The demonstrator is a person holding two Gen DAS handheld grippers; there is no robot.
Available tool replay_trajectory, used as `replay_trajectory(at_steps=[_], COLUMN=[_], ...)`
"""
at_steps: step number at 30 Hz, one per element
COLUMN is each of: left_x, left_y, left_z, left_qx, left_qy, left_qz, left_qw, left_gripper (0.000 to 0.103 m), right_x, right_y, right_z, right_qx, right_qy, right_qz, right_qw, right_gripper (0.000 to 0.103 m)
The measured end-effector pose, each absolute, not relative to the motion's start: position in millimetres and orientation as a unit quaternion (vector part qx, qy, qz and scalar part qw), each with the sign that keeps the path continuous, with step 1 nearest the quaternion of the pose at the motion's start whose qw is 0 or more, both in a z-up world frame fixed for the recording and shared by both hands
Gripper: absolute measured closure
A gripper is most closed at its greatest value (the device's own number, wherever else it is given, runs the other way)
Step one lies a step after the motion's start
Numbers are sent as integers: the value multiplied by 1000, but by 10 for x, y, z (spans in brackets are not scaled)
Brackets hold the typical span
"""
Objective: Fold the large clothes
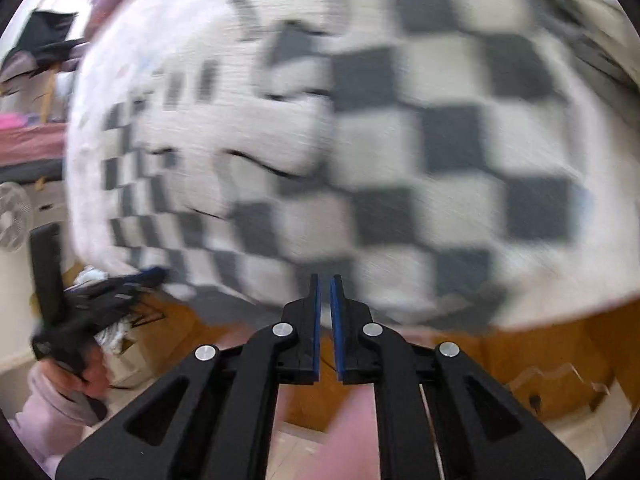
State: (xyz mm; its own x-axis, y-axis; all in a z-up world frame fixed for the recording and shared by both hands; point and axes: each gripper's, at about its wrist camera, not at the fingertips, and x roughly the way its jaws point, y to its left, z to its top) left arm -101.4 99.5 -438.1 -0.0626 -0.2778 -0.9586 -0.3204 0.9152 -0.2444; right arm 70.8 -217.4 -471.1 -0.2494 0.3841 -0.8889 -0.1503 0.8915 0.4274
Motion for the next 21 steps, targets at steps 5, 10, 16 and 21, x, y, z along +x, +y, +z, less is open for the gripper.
replay_trajectory(at_steps=[5,10,16,21], left_x=[-1038,-1338,-1163,-857], left_y=[586,787,1487,2139], left_z=[-4916,-4677,-4189,-4512], left_qx=[-204,-192,-169,-165], left_qy=[780,788,746,746], left_qz=[-21,-14,59,141], left_qw=[591,585,642,629], left_gripper=[85,84,81,76], right_x=[355,-7,575,1175], right_y=[-1658,-1923,-2474,-2984], right_z=[-5446,-5508,-4804,-4805], right_qx=[64,51,84,65], right_qy=[819,847,774,729], right_qz=[208,171,145,65], right_qw=[531,500,610,678], right_gripper=[96,94,93,93])
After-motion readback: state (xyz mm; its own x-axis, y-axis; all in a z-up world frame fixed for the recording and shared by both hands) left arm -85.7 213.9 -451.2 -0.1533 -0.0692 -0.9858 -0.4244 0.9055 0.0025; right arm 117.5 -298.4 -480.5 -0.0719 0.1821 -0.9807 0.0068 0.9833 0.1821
